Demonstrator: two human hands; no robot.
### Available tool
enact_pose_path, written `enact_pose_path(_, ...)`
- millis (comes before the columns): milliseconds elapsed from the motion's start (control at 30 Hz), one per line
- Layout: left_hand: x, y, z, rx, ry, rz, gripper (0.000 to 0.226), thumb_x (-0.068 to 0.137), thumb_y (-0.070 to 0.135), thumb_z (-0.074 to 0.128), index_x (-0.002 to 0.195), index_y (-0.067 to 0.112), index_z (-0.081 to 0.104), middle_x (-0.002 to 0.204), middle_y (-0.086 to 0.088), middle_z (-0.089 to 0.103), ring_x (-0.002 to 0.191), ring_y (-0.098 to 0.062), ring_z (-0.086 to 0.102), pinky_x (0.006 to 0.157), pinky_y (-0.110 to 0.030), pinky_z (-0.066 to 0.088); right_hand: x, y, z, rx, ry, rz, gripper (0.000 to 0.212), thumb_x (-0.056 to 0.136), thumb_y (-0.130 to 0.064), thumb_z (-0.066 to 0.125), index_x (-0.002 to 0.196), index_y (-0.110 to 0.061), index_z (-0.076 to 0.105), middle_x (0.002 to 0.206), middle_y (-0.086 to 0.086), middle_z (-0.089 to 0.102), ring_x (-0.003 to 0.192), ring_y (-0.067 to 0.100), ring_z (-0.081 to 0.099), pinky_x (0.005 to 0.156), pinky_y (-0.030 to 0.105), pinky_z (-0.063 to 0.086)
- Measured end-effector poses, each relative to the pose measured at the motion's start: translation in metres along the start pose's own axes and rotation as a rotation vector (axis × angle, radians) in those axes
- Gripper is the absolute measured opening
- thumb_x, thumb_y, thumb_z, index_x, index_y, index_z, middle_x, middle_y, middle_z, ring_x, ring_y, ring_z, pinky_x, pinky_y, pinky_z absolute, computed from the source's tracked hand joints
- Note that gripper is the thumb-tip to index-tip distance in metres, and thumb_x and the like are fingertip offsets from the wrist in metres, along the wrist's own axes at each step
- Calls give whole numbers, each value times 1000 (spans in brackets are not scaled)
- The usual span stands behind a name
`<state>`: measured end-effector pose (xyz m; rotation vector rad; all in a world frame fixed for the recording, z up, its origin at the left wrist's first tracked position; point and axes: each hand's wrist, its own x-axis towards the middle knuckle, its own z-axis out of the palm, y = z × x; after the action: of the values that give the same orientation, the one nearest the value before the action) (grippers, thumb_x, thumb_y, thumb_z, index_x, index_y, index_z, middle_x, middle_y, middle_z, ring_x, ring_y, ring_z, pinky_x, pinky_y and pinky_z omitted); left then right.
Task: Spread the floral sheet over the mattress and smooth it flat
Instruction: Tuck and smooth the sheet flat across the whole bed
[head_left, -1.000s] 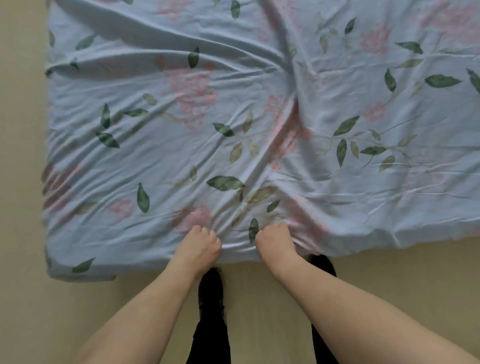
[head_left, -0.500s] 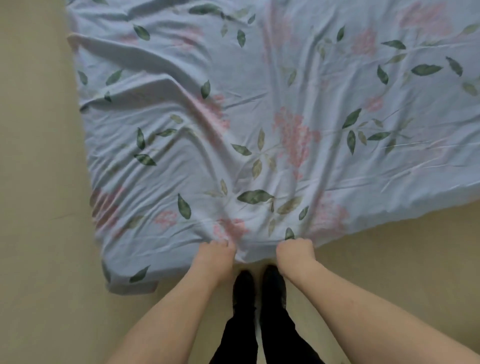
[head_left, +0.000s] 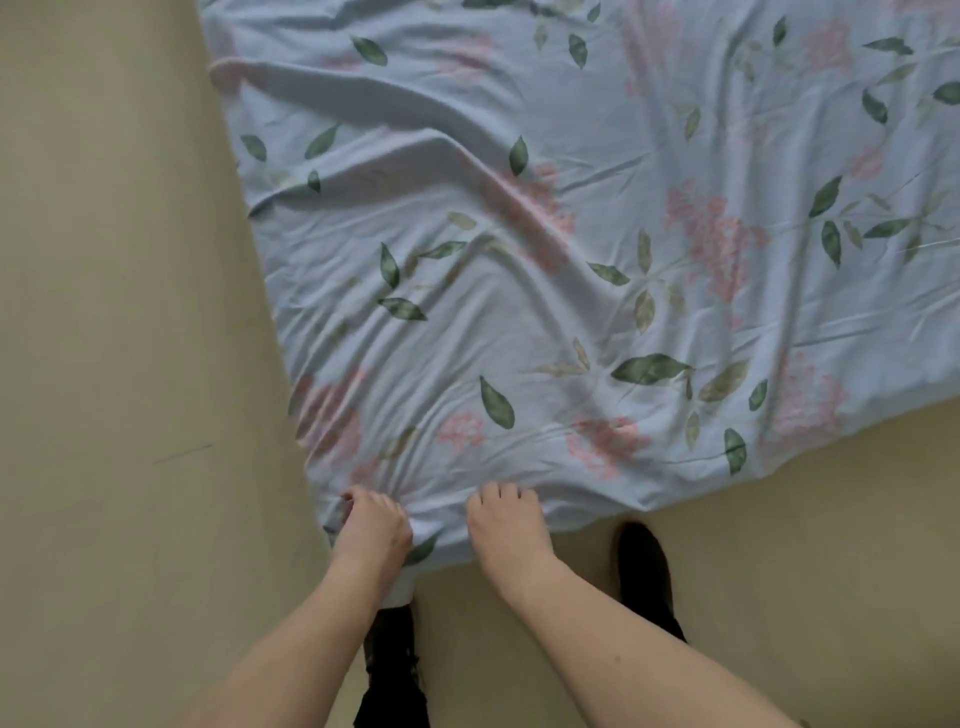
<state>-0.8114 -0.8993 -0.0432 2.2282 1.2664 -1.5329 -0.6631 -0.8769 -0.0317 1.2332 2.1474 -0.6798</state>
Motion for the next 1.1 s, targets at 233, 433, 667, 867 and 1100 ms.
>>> enact_pose_path(233,-23,-29,33,-152,216,354,24,91,-3,41,93,11,60,96,-7,67,76,-24,54,70,-34,28,17,-46,4,-239,-135,87,27,97,-11,41,120,-11,56,120,11,57,111,28,53,91,41,42)
enact_pose_path(433,-75,-11,51,-257,44,467,25,92,5,44,109,5,62,111,-15,65,100,-32,61,79,-35,38,-14,-74,16,-163,-399,163,37,96,-15,42,132,-15,53,135,5,54,122,28,52,97,45,39)
enact_pose_path(667,-35,-84,49,-528,563,75,13,68,24,51,71,13,58,72,-11,59,65,-31,62,52,-31,42,-4,-72,-24,322,200,364,30,94,-18,38,120,-12,52,125,9,55,114,28,54,90,36,43)
enact_pose_path(867,48,-130,28,-778,451,-142,59,96,51,26,149,32,12,159,4,-2,146,-25,-5,109,-68,7,66,-66,-19,470,396,581,59,99,-45,23,153,-26,8,161,3,-3,148,25,-3,117,47,-7)
enact_pose_path(1100,91,-110,78,-748,714,-212,66,89,60,22,149,44,-2,159,13,-16,144,-17,-23,104,-74,1,134,-78,58,333,673,747,68,92,-53,13,153,-23,13,162,5,8,149,26,6,117,50,-6)
